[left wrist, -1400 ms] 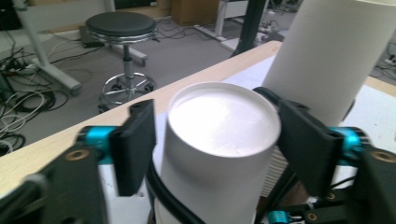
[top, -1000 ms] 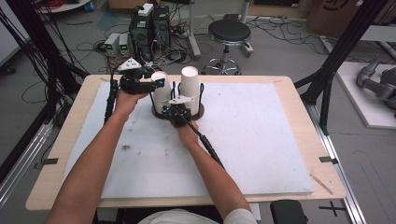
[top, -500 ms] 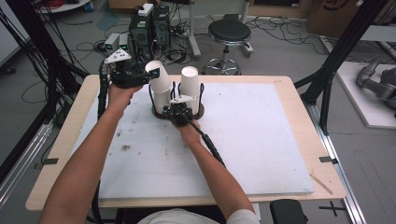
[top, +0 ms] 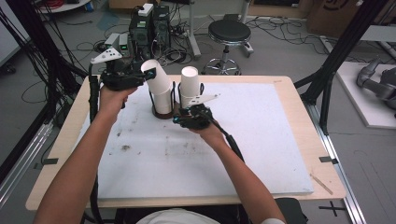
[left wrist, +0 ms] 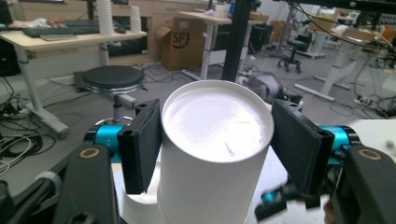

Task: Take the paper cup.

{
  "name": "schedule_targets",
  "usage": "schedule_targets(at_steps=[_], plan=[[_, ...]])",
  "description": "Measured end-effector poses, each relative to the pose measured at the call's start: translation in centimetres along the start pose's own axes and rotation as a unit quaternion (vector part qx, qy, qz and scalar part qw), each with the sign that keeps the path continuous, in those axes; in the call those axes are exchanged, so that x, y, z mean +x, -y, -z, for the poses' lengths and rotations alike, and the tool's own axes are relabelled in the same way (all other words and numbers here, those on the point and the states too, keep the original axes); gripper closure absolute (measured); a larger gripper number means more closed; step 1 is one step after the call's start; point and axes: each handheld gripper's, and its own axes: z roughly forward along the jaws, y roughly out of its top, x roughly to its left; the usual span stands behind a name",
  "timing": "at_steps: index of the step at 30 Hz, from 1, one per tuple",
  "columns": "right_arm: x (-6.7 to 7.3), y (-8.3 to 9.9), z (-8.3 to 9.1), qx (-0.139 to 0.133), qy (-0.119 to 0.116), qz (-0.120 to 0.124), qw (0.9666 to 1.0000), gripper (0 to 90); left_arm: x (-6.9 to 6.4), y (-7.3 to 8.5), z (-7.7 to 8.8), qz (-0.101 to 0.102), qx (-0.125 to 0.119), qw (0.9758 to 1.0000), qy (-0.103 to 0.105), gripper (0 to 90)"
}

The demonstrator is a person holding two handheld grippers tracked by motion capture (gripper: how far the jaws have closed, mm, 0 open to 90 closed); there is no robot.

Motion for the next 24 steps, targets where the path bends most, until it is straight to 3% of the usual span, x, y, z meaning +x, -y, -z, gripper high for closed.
schedule_targets(at_steps=[5,9,12,17,21,24], plan=[[-1.3,1.2,3.3,0.009,-0.025,0.003,0.9996,36.6,-1.7,1.3,0.6,0.001,0.007,0.9999,0.013,35.5],[-2.0,2.8,5.8,0.017,-0.016,0.001,0.9997,21.5,-3.0,2.2,1.1,0.005,0.011,0.9997,0.022,35.5],[-2.5,4.1,7.7,0.008,-0.006,-0.017,0.9998,21.4,-4.0,2.6,1.5,0.002,0.012,0.9994,0.031,35.5],[-3.3,4.9,10.3,-0.009,0.009,-0.026,0.9996,21.3,-5.2,3.4,1.4,-0.001,0.018,0.9984,0.054,35.5],[-3.6,5.1,11.9,-0.035,0.028,-0.014,0.9989,21.3,-5.9,4.1,1.3,-0.001,0.017,0.9974,0.071,35.4],[-3.8,5.6,12.4,-0.039,0.036,0.015,0.9985,21.3,-6.2,4.5,1.3,-0.001,0.020,0.9966,0.080,35.4]])
